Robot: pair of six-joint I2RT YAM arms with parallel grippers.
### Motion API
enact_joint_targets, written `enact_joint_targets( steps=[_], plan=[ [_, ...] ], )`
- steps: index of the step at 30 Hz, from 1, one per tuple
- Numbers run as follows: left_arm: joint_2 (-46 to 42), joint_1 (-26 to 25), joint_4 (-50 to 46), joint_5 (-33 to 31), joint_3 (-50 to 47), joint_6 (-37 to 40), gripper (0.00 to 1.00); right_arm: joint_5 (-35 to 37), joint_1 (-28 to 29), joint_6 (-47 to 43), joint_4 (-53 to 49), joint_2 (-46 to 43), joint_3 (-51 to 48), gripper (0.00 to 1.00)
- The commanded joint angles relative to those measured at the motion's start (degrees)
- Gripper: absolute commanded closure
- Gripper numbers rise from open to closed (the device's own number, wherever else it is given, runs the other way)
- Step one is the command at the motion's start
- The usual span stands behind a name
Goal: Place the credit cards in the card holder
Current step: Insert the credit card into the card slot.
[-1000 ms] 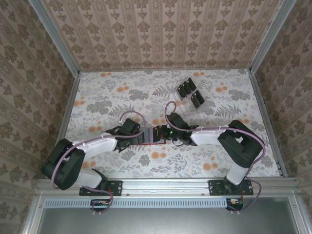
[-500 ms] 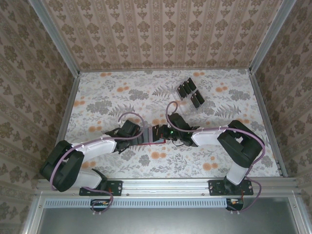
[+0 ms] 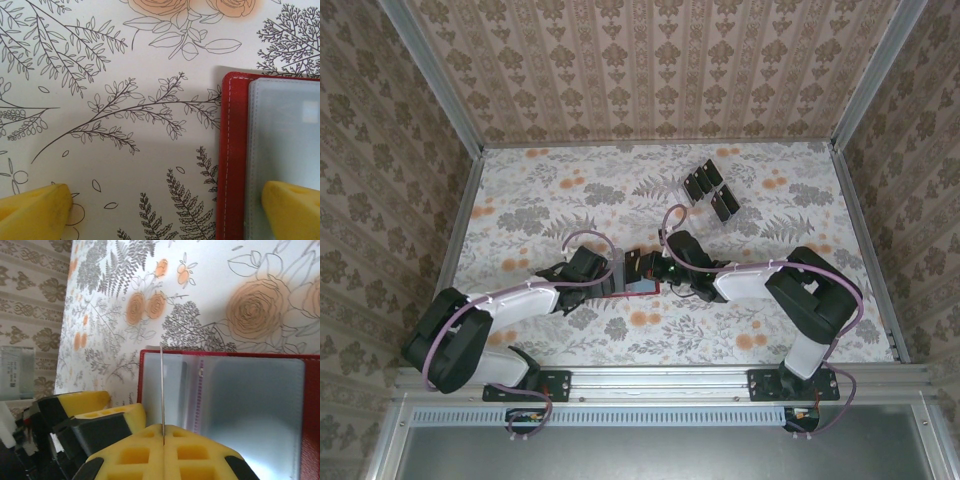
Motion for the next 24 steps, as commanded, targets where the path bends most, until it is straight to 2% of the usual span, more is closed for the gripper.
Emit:
enact_joint_targets(
  steps=[1,9,24],
  plan=[
    [1.17,-0.16,-3.80,-0.86,-2.05,-1.38,0.00,-0.48,-0.28,1.29,3.91,1.93,-1.10,1.00],
    [1.48,-0.21,-3.71,-0.89,-1.96,-1.30,0.00,0.00,-0.26,2.23,9.90,4.78,-2.71,1.00],
    [1.52,-0.21,-3.58,-0.84,-1.96,-1.20,0.00,-0.47,-0.18,4.82,14.81,7.87,-4.78,1.00]
  ],
)
